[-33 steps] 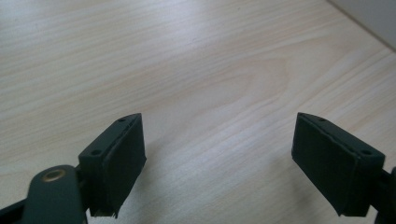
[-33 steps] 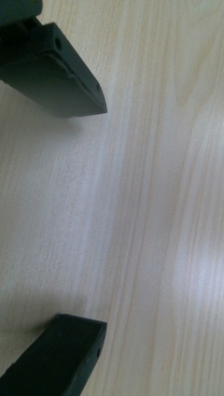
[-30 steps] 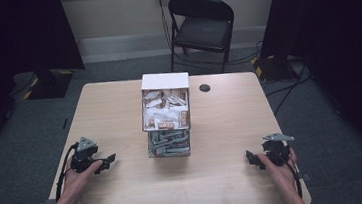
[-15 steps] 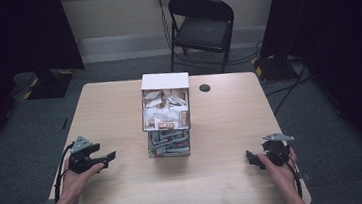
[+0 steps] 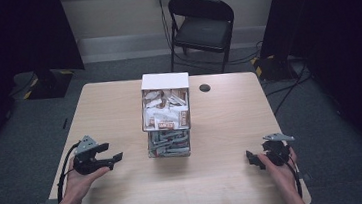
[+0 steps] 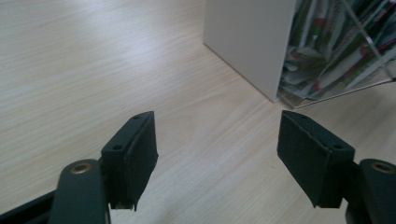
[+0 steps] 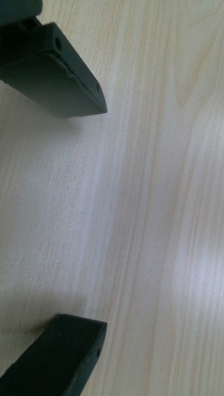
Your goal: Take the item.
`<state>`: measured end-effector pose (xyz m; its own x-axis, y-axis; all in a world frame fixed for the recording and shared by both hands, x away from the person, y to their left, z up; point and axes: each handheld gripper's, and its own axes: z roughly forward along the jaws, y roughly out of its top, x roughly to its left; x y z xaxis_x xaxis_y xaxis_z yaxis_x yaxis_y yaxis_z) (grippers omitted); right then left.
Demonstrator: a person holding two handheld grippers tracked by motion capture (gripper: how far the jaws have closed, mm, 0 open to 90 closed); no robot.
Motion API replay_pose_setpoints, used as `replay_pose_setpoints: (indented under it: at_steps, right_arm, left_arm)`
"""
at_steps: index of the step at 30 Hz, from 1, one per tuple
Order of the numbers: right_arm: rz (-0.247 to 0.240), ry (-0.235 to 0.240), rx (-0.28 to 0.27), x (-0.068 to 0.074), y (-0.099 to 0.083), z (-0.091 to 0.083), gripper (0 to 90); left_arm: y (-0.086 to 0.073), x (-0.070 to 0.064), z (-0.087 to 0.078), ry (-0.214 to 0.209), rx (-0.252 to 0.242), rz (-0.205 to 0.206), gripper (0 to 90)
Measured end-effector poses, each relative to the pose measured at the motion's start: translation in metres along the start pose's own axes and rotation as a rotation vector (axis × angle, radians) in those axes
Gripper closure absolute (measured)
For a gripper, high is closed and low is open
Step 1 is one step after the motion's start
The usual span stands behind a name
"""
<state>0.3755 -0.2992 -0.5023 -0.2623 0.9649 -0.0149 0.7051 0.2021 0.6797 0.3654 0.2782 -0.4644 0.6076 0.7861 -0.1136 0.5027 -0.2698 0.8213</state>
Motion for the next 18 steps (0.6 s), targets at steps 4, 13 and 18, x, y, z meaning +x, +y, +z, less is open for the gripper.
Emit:
replay_pose_setpoints:
  at_steps: [4, 13, 18]
  right_arm:
    - [0.000, 0.000, 0.000, 0.000, 0.000, 0.000, 0.0]
    - [0.000, 0.000, 0.000, 0.000, 0.000, 0.000, 0.0]
    - [0.000, 0.000, 0.000, 0.000, 0.000, 0.000, 0.0]
  left_arm:
    - [0.004, -0.009, 0.000, -0.034, -0.014, 0.015, 30.4]
    - [0.016, -0.025, 0.000, -0.095, -0.030, 0.040, 36.7]
    - [0.022, -0.033, -0.001, -0.128, -0.045, 0.055, 42.2]
